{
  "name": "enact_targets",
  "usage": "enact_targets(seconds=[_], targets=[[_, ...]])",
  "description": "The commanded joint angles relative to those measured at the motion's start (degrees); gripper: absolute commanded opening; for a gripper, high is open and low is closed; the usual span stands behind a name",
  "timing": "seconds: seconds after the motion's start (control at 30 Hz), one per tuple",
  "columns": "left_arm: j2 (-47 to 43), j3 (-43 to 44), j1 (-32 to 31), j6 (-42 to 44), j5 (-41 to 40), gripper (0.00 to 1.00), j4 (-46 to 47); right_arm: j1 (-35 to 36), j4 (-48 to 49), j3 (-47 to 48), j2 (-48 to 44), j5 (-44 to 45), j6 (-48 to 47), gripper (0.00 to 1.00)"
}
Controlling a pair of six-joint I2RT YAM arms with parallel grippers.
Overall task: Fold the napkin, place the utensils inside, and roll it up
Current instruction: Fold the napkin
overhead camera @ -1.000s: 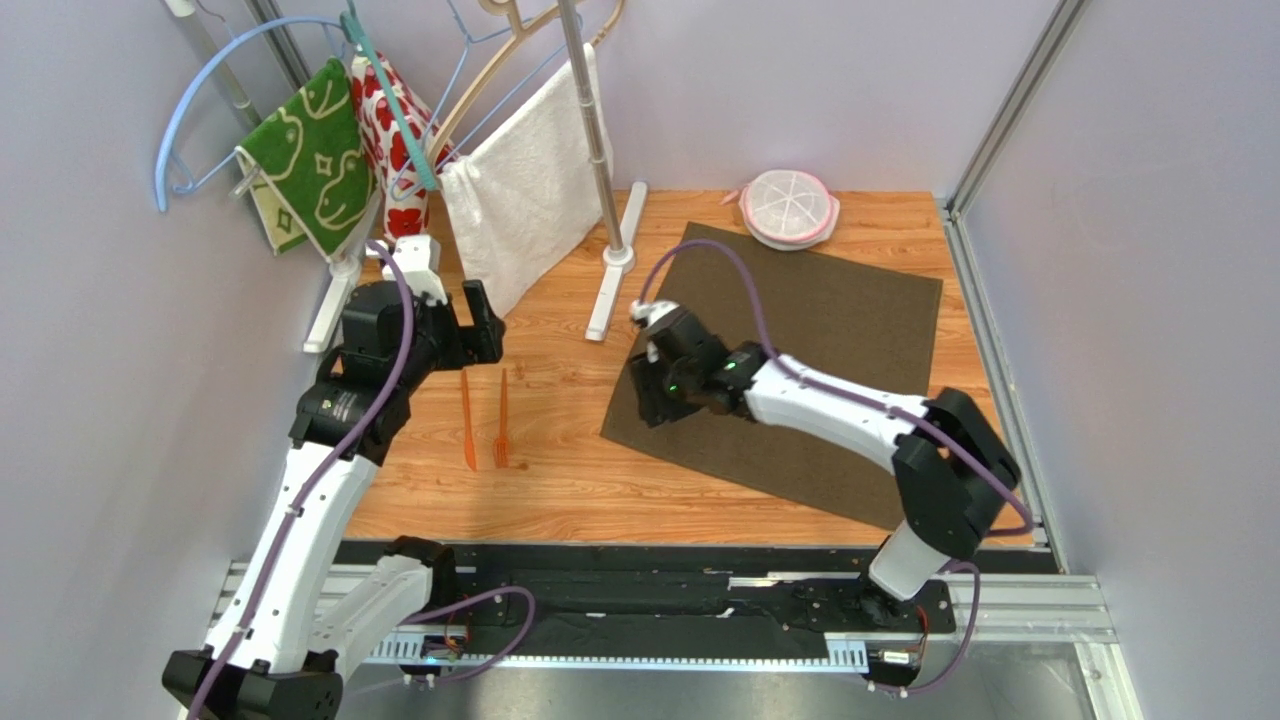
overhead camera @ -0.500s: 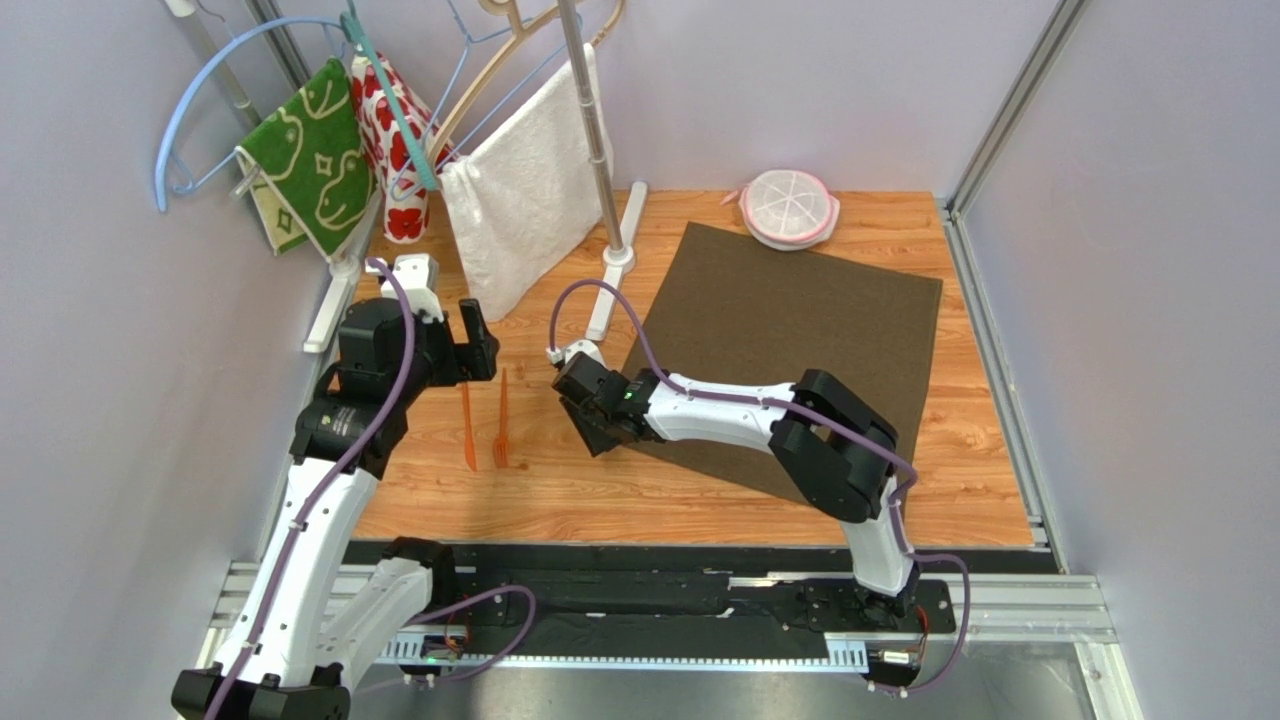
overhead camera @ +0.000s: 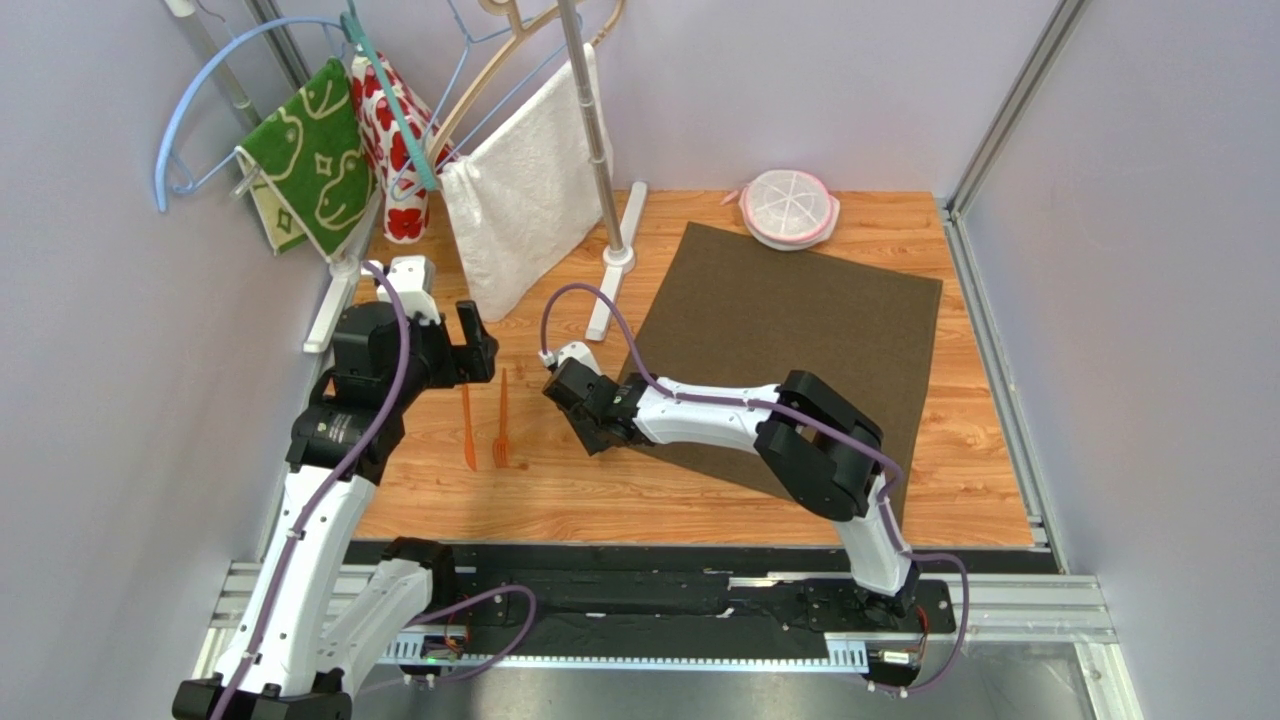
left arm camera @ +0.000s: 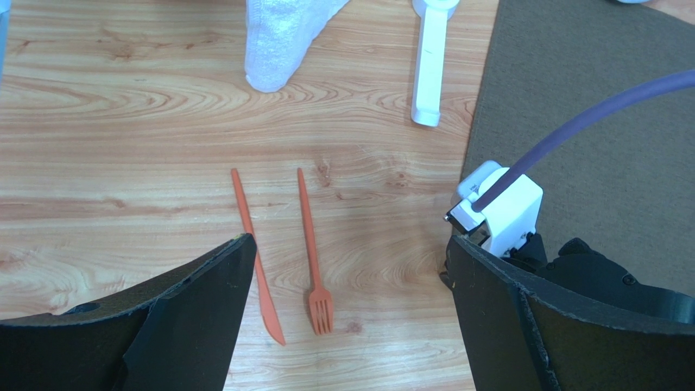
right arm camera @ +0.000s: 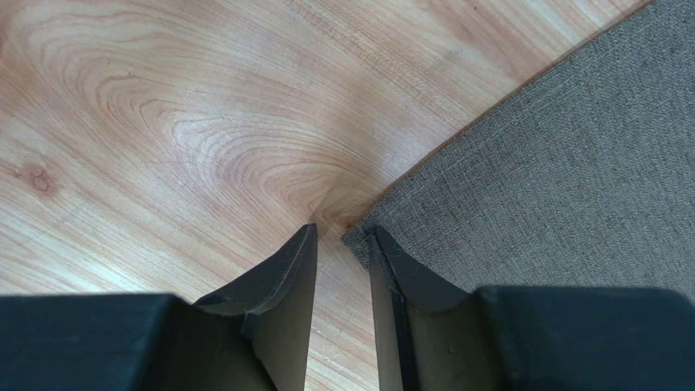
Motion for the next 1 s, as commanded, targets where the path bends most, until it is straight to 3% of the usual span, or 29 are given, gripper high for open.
enact_targets(seconds=[0.0, 0.3, 0.5, 0.87, 0.97], targets=[[-1.1, -0.2, 0.4, 0.9, 1.2, 0.96, 1.8, 0.3, -1.0, 0.6, 2.8, 3.1, 0.1, 0.33], [-2.2, -0.4, 0.4, 0.8, 1.0, 0.96, 2.0, 0.2, -2.2, -0.3, 4.7, 1.5, 1.9, 0.21], [-2.7, -0.5, 0.4, 1.0, 0.7, 0.96, 2.0, 0.2, -1.9, -1.1, 5.2, -1.4, 2.4, 0.00], [-4.2, -0.7, 0.5, 1.0, -1.3, 0.96, 1.9, 6.2, 3.6, -2.6, -1.8, -10.1, 3.8, 0.00], [-4.2, -0.7, 0.6, 1.1, -1.3, 0.96, 1.9, 6.3, 3.2, -2.9, -4.9, -8.1, 3.8, 0.00]])
